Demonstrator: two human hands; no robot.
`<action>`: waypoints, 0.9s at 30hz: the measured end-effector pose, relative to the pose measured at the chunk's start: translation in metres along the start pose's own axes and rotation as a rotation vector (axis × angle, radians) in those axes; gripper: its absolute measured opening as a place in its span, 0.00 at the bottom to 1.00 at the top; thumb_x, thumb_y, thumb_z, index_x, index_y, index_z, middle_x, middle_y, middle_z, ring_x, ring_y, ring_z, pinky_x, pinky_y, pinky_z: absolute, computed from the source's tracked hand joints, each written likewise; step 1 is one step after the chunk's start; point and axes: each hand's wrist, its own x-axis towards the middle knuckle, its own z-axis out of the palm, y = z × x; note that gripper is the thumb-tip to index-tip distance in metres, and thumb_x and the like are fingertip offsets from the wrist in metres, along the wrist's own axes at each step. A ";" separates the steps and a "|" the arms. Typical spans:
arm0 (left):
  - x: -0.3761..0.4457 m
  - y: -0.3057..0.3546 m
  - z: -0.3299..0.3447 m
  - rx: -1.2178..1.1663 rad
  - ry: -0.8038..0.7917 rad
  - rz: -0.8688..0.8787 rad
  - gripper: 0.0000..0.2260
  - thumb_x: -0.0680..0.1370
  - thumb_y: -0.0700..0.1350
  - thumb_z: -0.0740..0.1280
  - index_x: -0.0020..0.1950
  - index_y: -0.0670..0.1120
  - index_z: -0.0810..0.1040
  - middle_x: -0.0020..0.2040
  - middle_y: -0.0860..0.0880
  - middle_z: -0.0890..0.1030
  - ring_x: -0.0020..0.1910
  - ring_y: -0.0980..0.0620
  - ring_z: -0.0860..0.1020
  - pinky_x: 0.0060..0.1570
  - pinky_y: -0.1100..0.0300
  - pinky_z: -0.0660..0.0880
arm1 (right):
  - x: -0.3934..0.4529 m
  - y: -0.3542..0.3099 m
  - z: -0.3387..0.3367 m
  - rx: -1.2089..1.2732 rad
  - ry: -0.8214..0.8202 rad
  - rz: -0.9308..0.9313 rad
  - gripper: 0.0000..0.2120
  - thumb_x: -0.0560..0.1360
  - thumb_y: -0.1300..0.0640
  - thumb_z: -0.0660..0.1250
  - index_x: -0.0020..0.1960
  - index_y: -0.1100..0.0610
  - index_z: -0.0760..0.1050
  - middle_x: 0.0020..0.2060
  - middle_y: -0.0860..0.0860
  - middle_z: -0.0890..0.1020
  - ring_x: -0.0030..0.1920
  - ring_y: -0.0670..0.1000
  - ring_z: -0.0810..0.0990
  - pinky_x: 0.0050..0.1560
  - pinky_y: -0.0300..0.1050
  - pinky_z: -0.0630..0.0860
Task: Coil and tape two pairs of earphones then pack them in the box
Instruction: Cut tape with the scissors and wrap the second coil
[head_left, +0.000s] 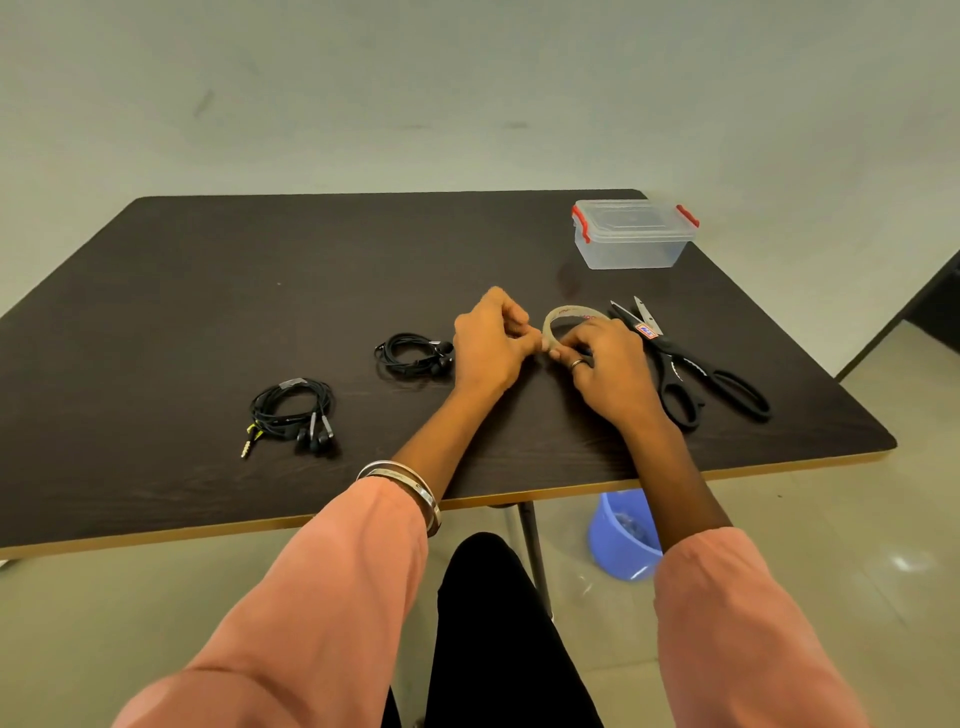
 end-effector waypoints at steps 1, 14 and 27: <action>0.000 -0.001 -0.001 -0.031 -0.007 0.004 0.11 0.69 0.35 0.75 0.43 0.47 0.76 0.34 0.52 0.83 0.34 0.61 0.82 0.42 0.67 0.79 | 0.000 0.000 0.000 -0.009 -0.006 -0.003 0.07 0.76 0.56 0.68 0.46 0.59 0.82 0.47 0.55 0.82 0.51 0.53 0.75 0.52 0.49 0.71; 0.002 -0.002 -0.010 -0.018 -0.136 0.027 0.07 0.73 0.35 0.72 0.48 0.45 0.85 0.38 0.51 0.84 0.34 0.63 0.80 0.42 0.72 0.77 | 0.004 0.002 0.001 -0.214 -0.066 0.001 0.08 0.77 0.63 0.63 0.50 0.60 0.81 0.52 0.56 0.81 0.55 0.57 0.73 0.55 0.52 0.70; -0.005 -0.001 -0.008 -0.002 0.046 0.001 0.17 0.73 0.40 0.73 0.61 0.49 0.78 0.35 0.58 0.82 0.38 0.66 0.80 0.53 0.67 0.75 | 0.002 0.007 -0.001 -0.352 -0.040 0.178 0.12 0.74 0.63 0.68 0.57 0.62 0.77 0.58 0.58 0.77 0.60 0.57 0.72 0.62 0.51 0.68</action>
